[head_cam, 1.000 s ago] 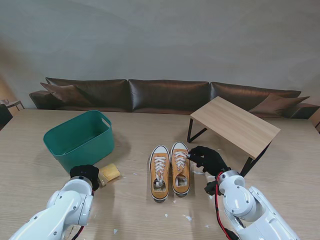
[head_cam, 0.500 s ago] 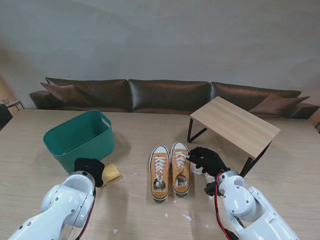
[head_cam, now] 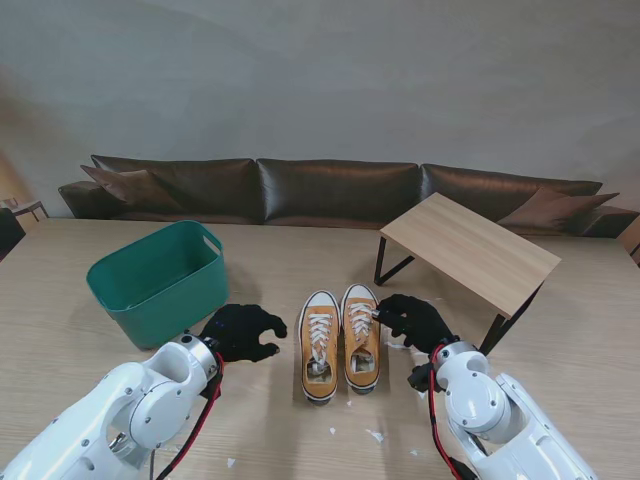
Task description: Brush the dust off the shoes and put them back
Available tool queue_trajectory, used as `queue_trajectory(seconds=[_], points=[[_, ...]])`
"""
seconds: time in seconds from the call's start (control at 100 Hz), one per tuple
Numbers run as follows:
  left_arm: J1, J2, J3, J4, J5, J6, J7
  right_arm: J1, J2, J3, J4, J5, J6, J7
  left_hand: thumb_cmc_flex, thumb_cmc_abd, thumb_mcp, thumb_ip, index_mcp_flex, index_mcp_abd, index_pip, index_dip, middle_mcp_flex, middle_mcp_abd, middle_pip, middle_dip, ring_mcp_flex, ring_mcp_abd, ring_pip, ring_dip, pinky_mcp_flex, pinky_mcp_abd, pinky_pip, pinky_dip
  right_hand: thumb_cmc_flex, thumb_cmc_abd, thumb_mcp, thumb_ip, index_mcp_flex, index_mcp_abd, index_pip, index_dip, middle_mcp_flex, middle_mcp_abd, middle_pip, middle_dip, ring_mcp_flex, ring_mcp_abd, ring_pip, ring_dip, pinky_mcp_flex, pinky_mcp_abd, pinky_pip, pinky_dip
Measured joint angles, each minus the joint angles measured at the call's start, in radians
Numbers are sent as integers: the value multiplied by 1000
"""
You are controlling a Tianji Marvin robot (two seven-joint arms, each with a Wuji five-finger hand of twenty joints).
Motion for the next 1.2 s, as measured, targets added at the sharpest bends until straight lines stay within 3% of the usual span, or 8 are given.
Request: queue_trajectory(seconds=[0.16, 0.29, 0.3, 0.31, 0.47, 0.84, 1.06, 1.2], points=[[-48, -7, 79, 39, -12, 0, 22, 1, 0, -1, 2, 0, -1, 1, 41, -22, 31, -8, 16, -16, 13, -30, 23, 0, 23, 59, 1, 0, 28, 1, 14, 6, 0, 1, 0, 0, 0, 0, 0, 0, 0, 0, 0, 0, 0, 0, 0, 0, 0, 0, 0, 0, 0, 0], [-82, -14, 123, 62, -94, -5, 22, 2, 0, -2, 3, 1, -1, 0, 65, -83, 108, 0, 30, -40, 19, -64, 24, -5, 20, 319, 1, 0, 54, 4, 16, 7, 0, 4, 0, 0, 0, 0, 0, 0, 0, 0, 0, 0, 0, 0, 0, 1, 0, 0, 0, 0, 0, 0], [-85, -15, 126, 64, -100, -7, 21, 2, 0, -3, 4, 1, -1, 0, 74, -90, 106, -13, 39, -41, 8, -78, 25, -6, 18, 336, 1, 0, 56, 5, 16, 8, 0, 5, 0, 0, 0, 0, 0, 0, 0, 0, 0, 0, 0, 0, 0, 1, 0, 0, 0, 0, 0, 0], [-87, -15, 128, 66, -104, -8, 21, 2, 0, -3, 4, 1, -2, -1, 78, -96, 111, 0, 42, -45, 17, -79, 28, -10, 15, 350, 1, -1, 61, 6, 16, 8, 0, 6, 0, 0, 0, 0, 0, 0, 0, 0, 0, 0, 0, 0, 0, 1, 0, 0, 0, 0, 0, 0], [-114, -19, 156, 87, -127, -23, -5, 4, -1, -5, 8, 3, -2, -3, 230, -146, 80, -11, 92, -63, 48, -79, 68, -24, -37, 553, 1, -11, 93, 30, 16, 8, 0, 18, 0, 0, 0, 0, 0, 0, 0, 0, 0, 0, 0, 0, 0, 1, 0, 0, 0, 0, 0, 0], [-156, -14, 203, 128, -121, -18, -63, 7, -2, -6, 12, 17, -3, -3, 275, -145, 72, -10, 139, -88, 61, -95, 68, -34, -16, 660, -6, -12, 116, 69, -11, 8, -1, 56, 0, 0, 0, 0, 0, 0, 0, 0, 0, 0, 0, 0, 0, 1, 0, 0, 0, 0, 0, 0], [-200, -15, 248, 201, -118, -25, -44, 7, -3, -6, 12, 21, -2, 0, 295, -144, 72, -10, 142, -152, 58, -134, 68, -38, 40, 730, -8, -12, 128, 81, -22, 8, -1, 82, 0, 0, 0, 0, 0, 1, 0, 0, 0, 0, 0, 0, 0, 2, 0, 0, 0, 0, 0, 0], [-213, -18, 274, 240, -99, -26, 21, 7, -3, -6, 13, 23, -2, 2, 296, -144, 72, -10, 186, -175, 115, -121, 68, -43, 86, 762, -8, -11, 137, 81, -22, 8, -1, 91, 0, 0, 0, 0, 0, 1, 0, 0, 0, 1, 0, 0, 0, 4, 0, 0, 0, 0, 0, 0]])
